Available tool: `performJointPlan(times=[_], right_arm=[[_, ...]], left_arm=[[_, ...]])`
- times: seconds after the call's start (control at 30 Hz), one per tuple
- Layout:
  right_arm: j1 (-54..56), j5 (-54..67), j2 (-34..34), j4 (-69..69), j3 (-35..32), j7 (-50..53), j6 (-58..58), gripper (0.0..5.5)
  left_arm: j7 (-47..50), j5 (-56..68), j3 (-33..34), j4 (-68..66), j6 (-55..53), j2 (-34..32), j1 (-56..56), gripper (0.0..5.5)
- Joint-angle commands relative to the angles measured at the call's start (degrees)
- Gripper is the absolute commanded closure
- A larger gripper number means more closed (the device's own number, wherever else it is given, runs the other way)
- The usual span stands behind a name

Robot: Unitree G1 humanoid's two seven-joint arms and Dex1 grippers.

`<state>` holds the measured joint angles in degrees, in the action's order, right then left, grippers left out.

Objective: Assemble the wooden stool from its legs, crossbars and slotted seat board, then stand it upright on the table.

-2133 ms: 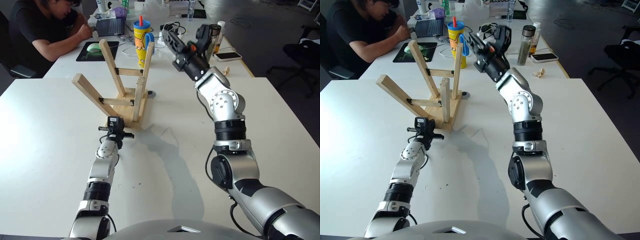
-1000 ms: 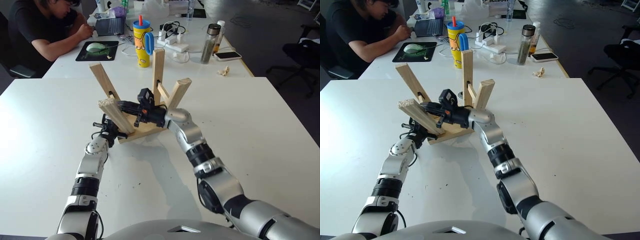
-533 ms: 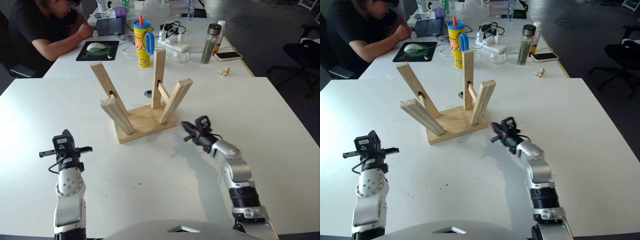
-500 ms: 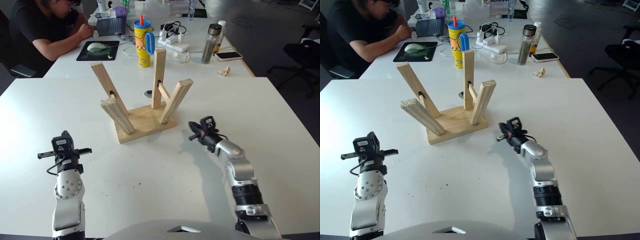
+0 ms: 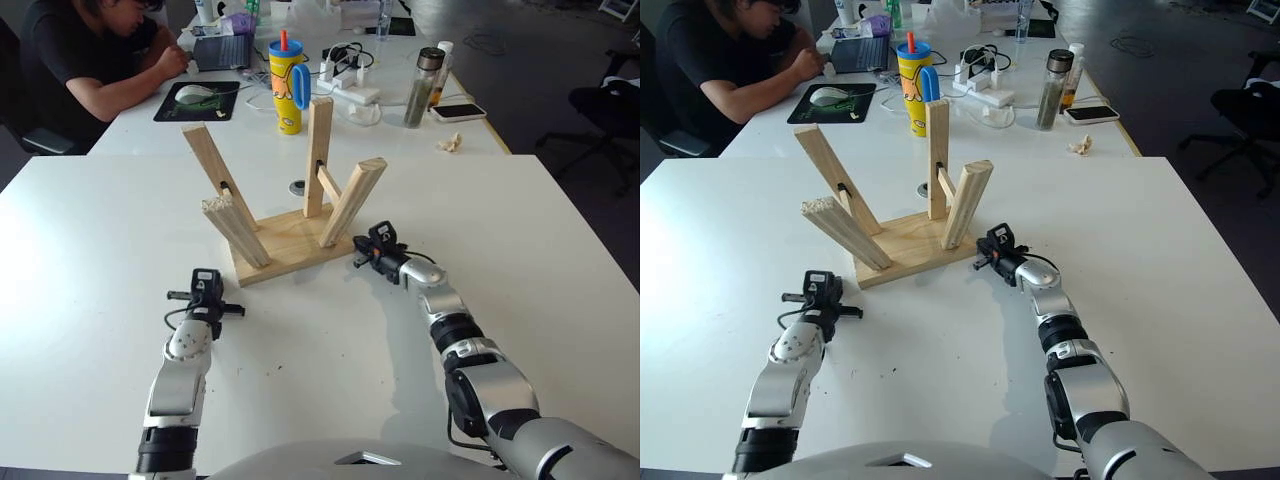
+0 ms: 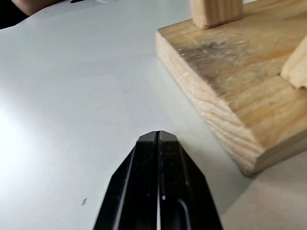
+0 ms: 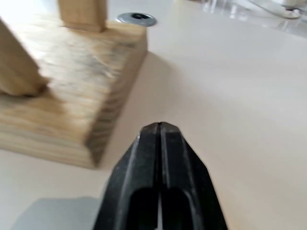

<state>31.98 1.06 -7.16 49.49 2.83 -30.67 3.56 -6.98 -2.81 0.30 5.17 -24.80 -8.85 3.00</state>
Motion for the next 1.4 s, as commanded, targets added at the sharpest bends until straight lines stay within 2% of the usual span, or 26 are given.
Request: performJointPlan(times=[0.03, 0.17, 0.37, 0.5, 0.6, 0.73, 0.9, 1.13, 1.4], right_arm=[[-4.92, 0.42, 2.57, -5.05, 3.84, -5.53, -1.81, 5.47], [-13.25, 3.88, 2.95, -18.94, 5.08, -6.01, -9.04, 5.47], [-25.17, 11.34, -0.98, -49.88, 10.62, -7.98, -26.67, 5.47], [-22.86, 18.83, -5.96, -65.07, 11.59, -12.12, -39.79, 5.47], [-20.66, 23.51, -10.59, -72.27, 11.32, -15.38, -47.84, 5.47], [-19.07, 29.76, -13.75, -79.05, 9.06, -17.23, -55.68, 5.47], [-17.17, 38.08, -15.16, -84.75, 3.95, -18.36, -63.47, 5.47], [-12.91, 49.68, -13.20, -86.26, -5.52, -16.53, -71.33, 5.47], [-11.98, 55.47, -16.17, -87.75, -9.07, -16.32, -74.69, 5.47]], left_arm=[[-9.29, 1.62, -7.92, -3.14, -3.96, -1.59, 0.70, 5.50], [-12.69, 5.92, -8.73, 0.14, 1.63, -0.40, 0.69, 5.50], [-15.88, 14.00, -8.20, 11.54, 3.07, 0.51, 1.73, 5.50], [-16.04, 20.91, -5.48, 22.22, -4.72, -1.88, -2.30, 5.50], [-20.55, 26.21, -5.45, 27.89, -9.17, -5.97, -3.62, 5.50], [-27.74, 31.72, -6.77, 33.24, -16.08, -15.08, -1.68, 5.50], [-33.69, 35.86, -5.26, 35.49, -20.68, -24.49, 0.98, 5.50], [-36.34, 40.24, -0.88, 36.54, -24.88, -28.81, 2.79, 5.50], [-40.82, 47.10, 7.83, 37.78, -29.49, -34.66, 2.63, 5.50]])
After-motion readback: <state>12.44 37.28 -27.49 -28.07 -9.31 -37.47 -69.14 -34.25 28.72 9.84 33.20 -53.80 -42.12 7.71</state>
